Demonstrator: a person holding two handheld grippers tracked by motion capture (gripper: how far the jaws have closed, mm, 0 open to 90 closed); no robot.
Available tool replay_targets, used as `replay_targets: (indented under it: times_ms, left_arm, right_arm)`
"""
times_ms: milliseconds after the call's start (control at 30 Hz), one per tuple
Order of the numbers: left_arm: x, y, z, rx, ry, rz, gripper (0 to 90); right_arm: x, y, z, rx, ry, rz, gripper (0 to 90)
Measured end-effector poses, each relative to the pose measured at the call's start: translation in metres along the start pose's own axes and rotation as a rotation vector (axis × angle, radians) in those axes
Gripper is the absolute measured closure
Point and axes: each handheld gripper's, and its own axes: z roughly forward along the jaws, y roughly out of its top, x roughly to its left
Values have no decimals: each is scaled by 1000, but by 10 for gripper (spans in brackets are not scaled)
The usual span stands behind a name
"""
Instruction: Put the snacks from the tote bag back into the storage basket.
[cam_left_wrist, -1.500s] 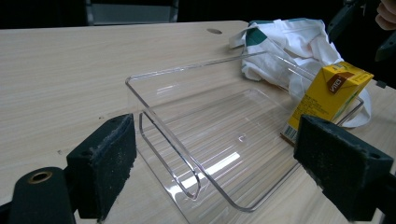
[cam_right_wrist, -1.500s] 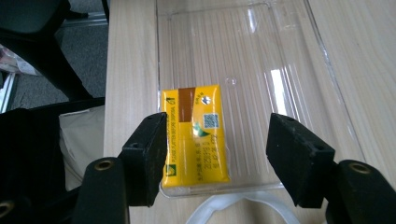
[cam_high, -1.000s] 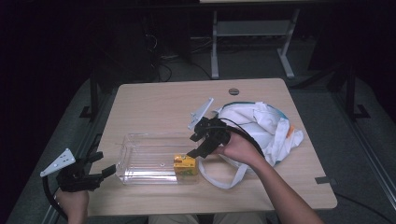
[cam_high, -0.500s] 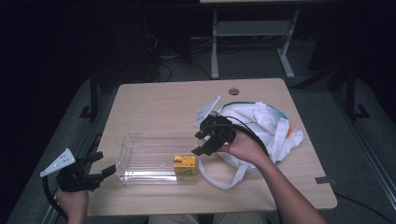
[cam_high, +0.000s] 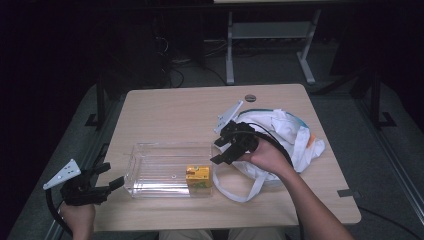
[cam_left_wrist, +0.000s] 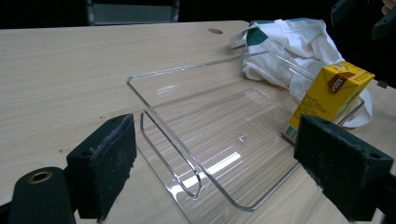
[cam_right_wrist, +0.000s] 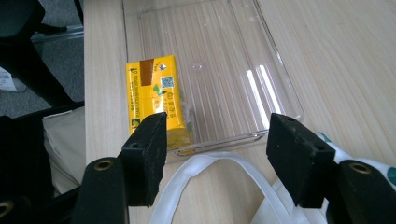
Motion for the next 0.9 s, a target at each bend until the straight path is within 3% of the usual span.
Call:
replay_targets:
  times_ms: [900]
  left_arm:
    - [0,0,0,5,-1,3,128]
  right_arm:
    - [-12,-27,-11,-11,-46,51,366]
